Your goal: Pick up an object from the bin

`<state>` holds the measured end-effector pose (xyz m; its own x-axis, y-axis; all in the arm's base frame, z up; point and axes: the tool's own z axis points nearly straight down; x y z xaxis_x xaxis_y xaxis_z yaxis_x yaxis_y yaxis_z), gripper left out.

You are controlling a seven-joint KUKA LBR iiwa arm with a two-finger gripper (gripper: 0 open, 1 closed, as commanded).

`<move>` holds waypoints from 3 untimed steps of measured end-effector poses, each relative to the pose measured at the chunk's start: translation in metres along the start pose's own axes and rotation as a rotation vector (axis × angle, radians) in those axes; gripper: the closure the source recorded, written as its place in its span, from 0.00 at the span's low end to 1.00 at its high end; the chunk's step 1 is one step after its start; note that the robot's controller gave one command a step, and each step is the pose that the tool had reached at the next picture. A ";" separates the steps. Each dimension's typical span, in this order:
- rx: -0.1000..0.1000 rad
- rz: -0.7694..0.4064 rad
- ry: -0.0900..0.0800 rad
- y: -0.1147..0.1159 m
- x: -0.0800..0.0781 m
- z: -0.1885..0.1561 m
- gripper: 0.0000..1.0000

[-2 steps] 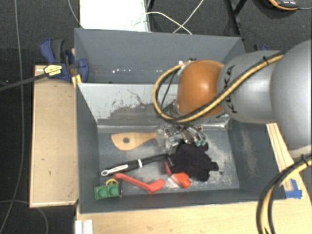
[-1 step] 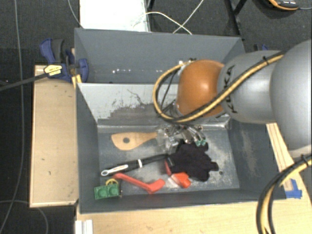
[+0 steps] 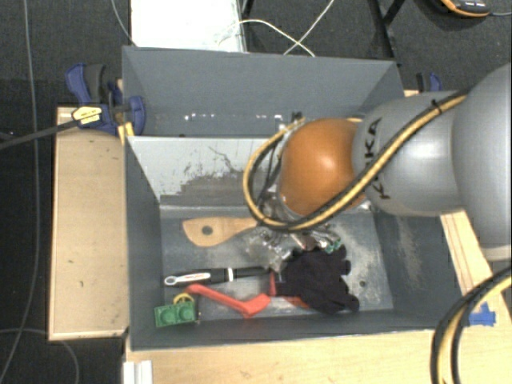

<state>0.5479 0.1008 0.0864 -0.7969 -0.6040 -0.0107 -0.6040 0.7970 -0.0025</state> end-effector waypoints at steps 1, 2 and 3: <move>-0.004 0.047 -0.002 -0.020 0.010 0.005 1.00; -0.001 0.045 -0.011 -0.002 0.035 -0.086 1.00; -0.005 0.123 0.003 -0.077 0.069 0.014 1.00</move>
Offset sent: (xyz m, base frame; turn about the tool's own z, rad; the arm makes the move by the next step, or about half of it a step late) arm -0.0296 -0.0244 0.0813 0.0465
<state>0.5393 -0.0018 0.0719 -0.8648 -0.5020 -0.0081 -0.5021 0.8648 0.0036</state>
